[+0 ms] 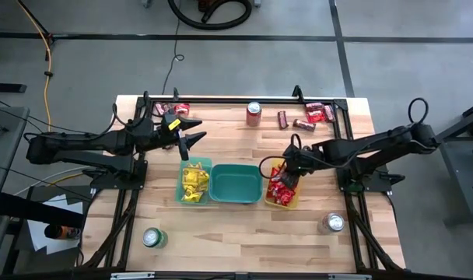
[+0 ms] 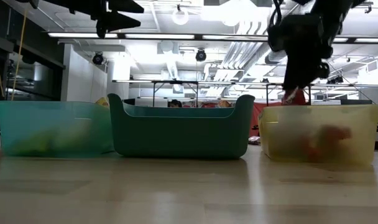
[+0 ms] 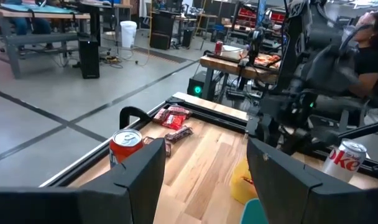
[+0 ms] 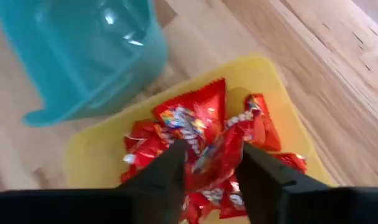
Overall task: Sort candy
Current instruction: Put the red candy into the yellow bin
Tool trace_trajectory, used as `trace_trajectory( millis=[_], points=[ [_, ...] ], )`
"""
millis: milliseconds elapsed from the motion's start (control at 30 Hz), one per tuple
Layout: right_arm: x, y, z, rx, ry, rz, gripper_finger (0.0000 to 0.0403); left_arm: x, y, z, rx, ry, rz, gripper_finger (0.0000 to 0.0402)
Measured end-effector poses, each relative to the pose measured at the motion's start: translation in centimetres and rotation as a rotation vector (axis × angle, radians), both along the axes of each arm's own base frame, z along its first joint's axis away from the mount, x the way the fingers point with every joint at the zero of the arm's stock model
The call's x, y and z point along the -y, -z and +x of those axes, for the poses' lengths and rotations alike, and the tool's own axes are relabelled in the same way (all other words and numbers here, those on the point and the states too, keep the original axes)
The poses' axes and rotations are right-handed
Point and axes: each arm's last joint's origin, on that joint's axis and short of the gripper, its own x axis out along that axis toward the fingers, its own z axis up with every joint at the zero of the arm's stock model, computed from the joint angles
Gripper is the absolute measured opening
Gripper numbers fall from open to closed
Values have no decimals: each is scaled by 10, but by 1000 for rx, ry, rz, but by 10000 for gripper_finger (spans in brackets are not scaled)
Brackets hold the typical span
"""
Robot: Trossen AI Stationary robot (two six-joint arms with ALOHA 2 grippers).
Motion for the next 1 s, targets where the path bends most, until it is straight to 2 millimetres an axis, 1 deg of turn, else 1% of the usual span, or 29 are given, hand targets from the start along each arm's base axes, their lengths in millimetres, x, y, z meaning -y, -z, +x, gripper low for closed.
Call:
trace_trajectory(
  millis=[133,200,300,433,533,700,800,900,1000],
  points=[
    [-1,-20,1,-10,-81,-1,188,0,1,0,-11,-1,0,213],
    [-1,-32,1,-21,-103,-13,206,0,1,0,-20,0,17,213],
    [-1,-46,2,-10,-127,-23,221,0,1,0,-23,0,30,213],
    [-2,-58,5,32,-159,-38,224,0,0,-2,-10,-1,21,213],
    [-2,-64,10,88,-179,-50,225,1,-6,-6,40,3,-5,213],
    [-3,-74,22,244,-218,-93,225,2,-28,-20,144,4,-4,213],
    [0,-80,28,328,-237,-129,225,3,-35,-28,183,7,0,213],
    [7,-85,32,386,-207,-139,225,4,-39,-34,216,36,-15,213],
    [14,-87,34,413,-177,-147,225,6,-40,-36,234,84,-44,213]
  ],
)
